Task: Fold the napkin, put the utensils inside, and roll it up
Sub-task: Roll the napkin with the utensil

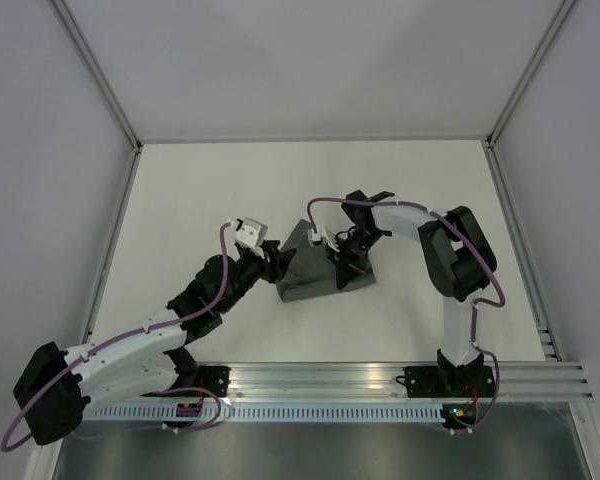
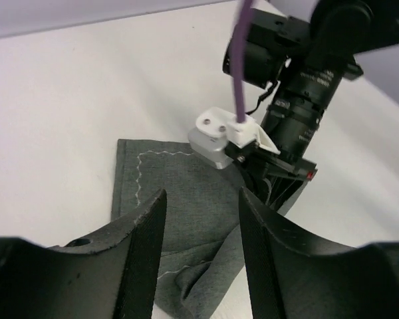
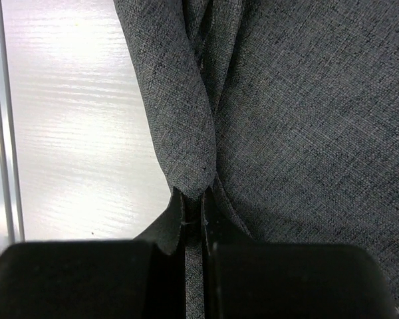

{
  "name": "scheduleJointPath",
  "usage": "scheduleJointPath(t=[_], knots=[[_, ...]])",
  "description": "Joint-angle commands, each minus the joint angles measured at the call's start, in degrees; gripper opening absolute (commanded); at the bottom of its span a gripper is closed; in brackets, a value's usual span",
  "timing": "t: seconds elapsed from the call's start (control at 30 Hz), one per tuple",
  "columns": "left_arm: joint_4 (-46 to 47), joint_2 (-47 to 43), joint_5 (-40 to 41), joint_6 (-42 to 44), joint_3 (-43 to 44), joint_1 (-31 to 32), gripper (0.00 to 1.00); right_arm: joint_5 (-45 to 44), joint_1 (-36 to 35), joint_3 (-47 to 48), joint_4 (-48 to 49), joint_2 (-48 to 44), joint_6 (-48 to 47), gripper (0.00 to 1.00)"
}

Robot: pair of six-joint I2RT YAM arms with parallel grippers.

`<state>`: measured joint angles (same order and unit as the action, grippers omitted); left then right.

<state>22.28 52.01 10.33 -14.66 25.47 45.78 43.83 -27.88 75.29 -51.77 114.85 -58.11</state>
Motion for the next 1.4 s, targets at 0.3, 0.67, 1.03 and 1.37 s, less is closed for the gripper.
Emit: scheduleJointPath(t=[0.3,0.67,1.03,1.37], knots=[[8.1,16.9,18.3,32.0,5.0,18.9,0.58,-6.5,0.3,10.0,-10.5,12.7,-0.3,0.00],[7.5,36.8,12.4,42.4,12.4,24.2,0.59,-7.4,0.3,13.8,-12.3,17.7,1.9,0.00],[4.5,45.3,9.1,42.3,14.7,24.5,0.60,-8.2,0.3,14.0,-12.2,18.6,2.3,0.01],[5.1,47.8,9.1,43.0,14.8,22.4,0.60,-8.8,0.3,14.3,-12.0,19.2,2.9,0.01]])
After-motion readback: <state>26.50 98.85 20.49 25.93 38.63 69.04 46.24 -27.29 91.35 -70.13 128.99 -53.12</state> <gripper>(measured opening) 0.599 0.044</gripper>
